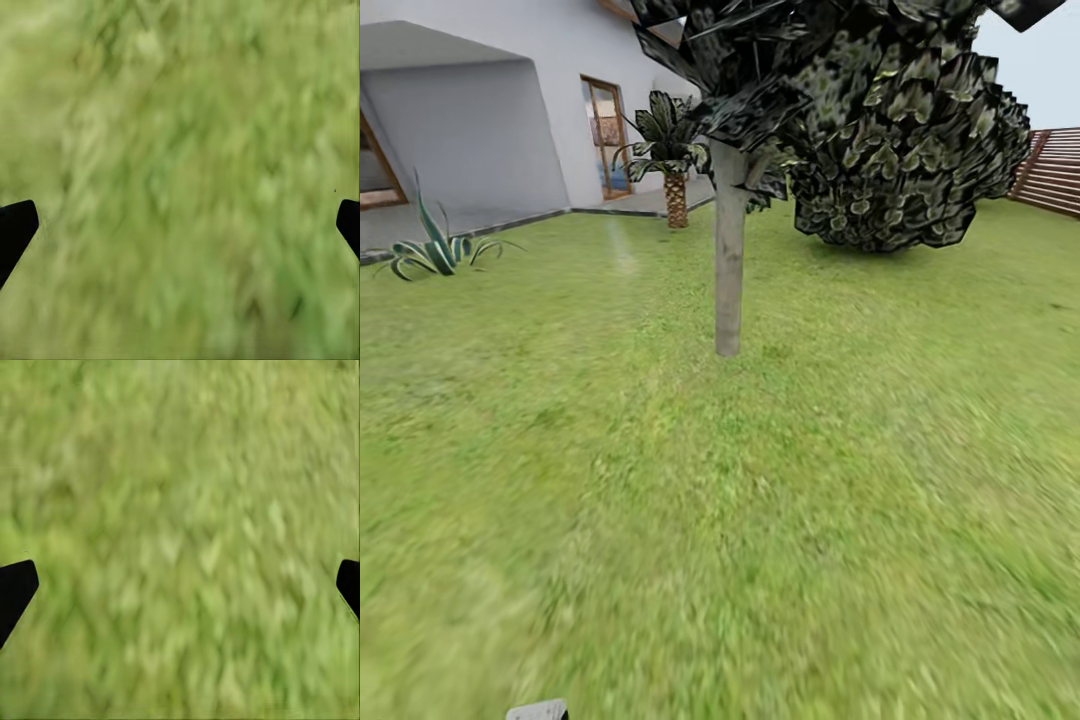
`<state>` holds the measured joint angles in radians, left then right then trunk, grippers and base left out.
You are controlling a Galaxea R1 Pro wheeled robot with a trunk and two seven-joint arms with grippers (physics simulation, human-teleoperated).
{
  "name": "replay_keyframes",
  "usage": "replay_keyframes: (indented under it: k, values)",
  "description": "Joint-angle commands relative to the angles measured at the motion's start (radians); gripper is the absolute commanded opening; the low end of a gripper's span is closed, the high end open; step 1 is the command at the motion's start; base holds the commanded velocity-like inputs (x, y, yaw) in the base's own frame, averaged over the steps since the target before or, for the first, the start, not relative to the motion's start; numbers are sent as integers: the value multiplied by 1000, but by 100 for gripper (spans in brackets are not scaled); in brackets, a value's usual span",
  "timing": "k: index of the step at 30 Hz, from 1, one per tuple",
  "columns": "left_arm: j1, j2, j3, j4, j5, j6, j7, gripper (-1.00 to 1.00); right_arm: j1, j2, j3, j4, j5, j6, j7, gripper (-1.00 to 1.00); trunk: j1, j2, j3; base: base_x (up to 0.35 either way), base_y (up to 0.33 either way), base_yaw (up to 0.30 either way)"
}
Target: Pick up the pesticide atomizer in the garden and spray insectifuge to fully cover both potted plants in the garden.
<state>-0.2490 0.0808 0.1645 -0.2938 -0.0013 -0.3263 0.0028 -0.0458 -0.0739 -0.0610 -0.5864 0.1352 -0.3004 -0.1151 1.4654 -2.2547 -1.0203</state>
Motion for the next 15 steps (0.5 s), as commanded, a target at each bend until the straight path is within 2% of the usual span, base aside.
replay_keyframes:
  k: [1, 15]
  values:
    - [-1, 0, 1, 1, 0, -4, 0, 100, 0, 0, -2, 0, 11, -2, -5, 100, 0, 0, -1, 332, 0, 277]
    - [-1, 0, 1, 1, 0, -4, 0, 100, 0, 0, -2, 0, 11, -2, -5, 100, 0, 0, -1, 337, 0, 277]
